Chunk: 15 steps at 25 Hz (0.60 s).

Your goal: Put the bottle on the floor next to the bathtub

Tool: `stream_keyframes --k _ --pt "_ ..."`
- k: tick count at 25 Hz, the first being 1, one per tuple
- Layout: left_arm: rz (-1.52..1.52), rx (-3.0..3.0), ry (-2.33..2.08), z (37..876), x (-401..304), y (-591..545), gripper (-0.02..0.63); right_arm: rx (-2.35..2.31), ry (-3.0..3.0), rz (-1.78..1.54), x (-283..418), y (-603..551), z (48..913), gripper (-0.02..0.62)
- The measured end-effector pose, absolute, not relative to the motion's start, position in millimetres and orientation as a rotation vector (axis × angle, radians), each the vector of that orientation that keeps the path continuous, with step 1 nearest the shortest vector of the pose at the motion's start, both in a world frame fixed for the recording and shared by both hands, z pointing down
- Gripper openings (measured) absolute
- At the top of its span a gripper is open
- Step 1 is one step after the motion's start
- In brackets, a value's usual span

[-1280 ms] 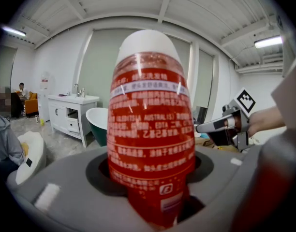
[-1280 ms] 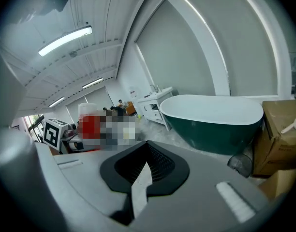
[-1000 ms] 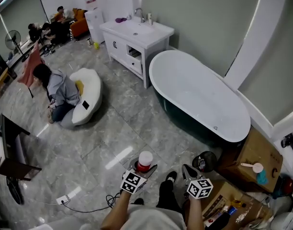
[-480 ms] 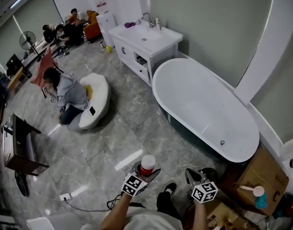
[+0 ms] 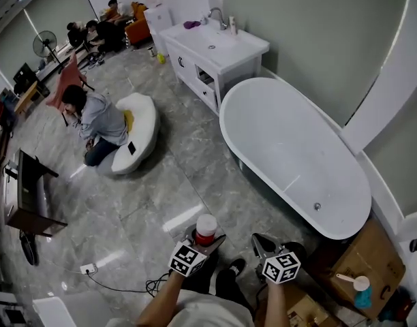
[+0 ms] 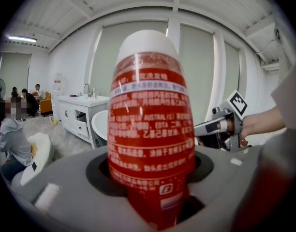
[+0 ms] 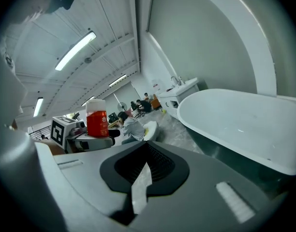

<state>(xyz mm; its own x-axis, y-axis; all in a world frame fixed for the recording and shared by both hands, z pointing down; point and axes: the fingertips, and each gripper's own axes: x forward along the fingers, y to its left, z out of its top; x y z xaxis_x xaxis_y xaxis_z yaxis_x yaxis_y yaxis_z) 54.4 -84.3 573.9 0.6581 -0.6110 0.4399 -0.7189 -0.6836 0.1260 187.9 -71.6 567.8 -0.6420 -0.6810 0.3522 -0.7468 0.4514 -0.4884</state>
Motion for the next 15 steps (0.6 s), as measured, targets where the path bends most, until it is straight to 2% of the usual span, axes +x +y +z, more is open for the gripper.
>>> stream_keyframes --k 15 --pt "0.515 2.703 -0.944 581 13 -183 0.330 0.836 -2.624 0.690 104 -183 517 0.002"
